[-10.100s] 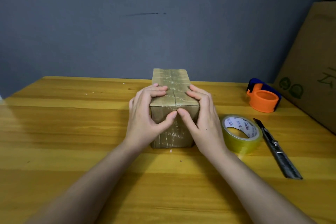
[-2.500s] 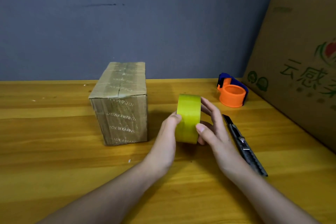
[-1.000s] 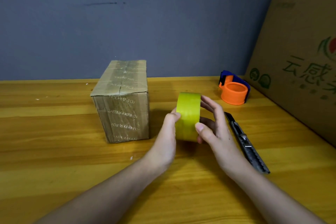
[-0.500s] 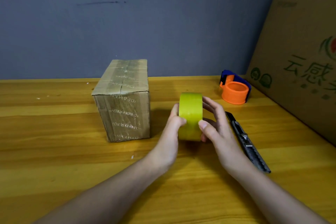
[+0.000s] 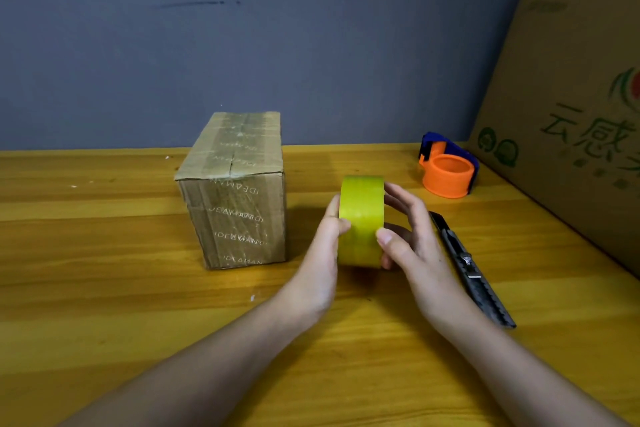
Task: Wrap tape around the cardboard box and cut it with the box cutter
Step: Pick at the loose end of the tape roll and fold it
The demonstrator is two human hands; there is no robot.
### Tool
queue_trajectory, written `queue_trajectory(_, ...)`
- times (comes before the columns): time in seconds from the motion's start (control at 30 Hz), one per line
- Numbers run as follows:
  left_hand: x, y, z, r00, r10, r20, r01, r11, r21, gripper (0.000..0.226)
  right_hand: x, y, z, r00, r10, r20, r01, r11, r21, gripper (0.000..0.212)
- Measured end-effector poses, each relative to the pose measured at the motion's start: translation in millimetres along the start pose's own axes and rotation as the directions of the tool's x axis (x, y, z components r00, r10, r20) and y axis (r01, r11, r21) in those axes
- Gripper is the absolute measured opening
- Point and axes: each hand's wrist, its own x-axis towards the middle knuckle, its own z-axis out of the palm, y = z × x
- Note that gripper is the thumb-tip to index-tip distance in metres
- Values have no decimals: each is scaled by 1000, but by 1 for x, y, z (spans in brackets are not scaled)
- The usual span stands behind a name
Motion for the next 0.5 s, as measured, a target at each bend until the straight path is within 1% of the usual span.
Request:
queue_trajectory(0.07, 0, 0, -1, 1000, -6, -6, 6, 1000, 29, 29, 1, 1, 0, 1000, -1, 1, 1, 1000, -1, 69)
queue_trajectory(0.1, 0, 1, -1, 1000, -14, -3, 14, 999, 37, 29, 1, 1, 0, 1000, -1, 2, 1, 1000, -3, 70)
queue_trajectory(0.17, 1, 1, -1, 1000, -23, -12, 23, 999, 36, 37, 1, 2, 0, 1000, 4, 1, -4, 1000, -3, 71)
queue_trajectory(0.27, 1, 2, 2, 999, -20, -25, 20, 1000, 5, 27, 0, 2, 0, 1000, 6, -7, -6, 1000, -1, 70)
queue_trajectory(0.5, 2, 3, 0, 1000, 4, 8, -4, 1000, 9, 35, 1, 2, 1, 1000, 2, -11, -2, 1000, 2, 71)
